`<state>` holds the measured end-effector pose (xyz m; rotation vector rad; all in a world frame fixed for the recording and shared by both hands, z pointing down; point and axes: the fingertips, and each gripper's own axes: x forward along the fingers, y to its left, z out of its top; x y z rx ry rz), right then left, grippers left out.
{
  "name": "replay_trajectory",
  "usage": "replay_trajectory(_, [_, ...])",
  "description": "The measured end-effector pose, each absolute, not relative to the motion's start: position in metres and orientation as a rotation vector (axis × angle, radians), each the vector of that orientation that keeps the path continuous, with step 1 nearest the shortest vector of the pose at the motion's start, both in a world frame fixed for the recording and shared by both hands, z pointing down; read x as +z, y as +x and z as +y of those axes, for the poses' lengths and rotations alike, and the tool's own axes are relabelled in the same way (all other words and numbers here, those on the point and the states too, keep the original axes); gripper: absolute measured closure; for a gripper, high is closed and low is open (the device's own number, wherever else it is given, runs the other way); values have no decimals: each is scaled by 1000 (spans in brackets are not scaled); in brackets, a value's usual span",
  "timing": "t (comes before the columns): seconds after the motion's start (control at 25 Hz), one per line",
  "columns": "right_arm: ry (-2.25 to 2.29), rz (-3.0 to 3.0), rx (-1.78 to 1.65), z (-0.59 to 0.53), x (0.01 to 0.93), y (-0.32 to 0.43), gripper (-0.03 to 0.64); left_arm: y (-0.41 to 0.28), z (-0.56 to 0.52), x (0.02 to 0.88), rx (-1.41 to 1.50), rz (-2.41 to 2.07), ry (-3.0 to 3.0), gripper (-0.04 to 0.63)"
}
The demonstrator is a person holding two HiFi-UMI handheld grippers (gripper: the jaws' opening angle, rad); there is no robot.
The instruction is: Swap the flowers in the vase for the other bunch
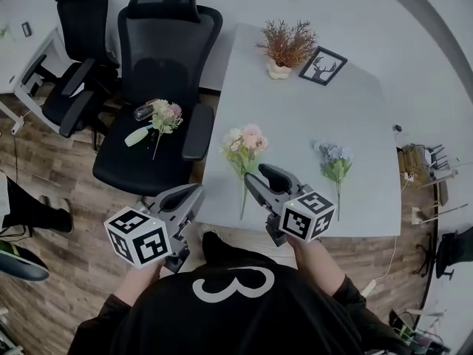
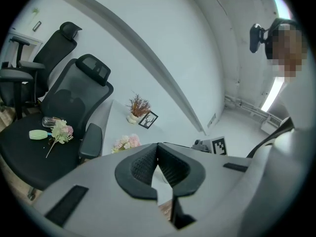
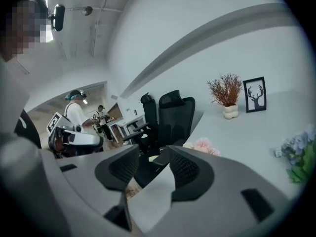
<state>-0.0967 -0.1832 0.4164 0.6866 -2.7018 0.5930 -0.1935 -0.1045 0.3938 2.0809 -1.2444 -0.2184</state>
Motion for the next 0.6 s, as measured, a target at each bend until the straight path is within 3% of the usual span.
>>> replay_trajectory(0.32, [808,-2518,638,-244,479,-102,357,-207,-142,419,-226,-1209,2036,584])
replay_trajectory(0.6, [802,-2329,746,-278,538,-103,350,-223,-152,436,-220,-1229,1980,584])
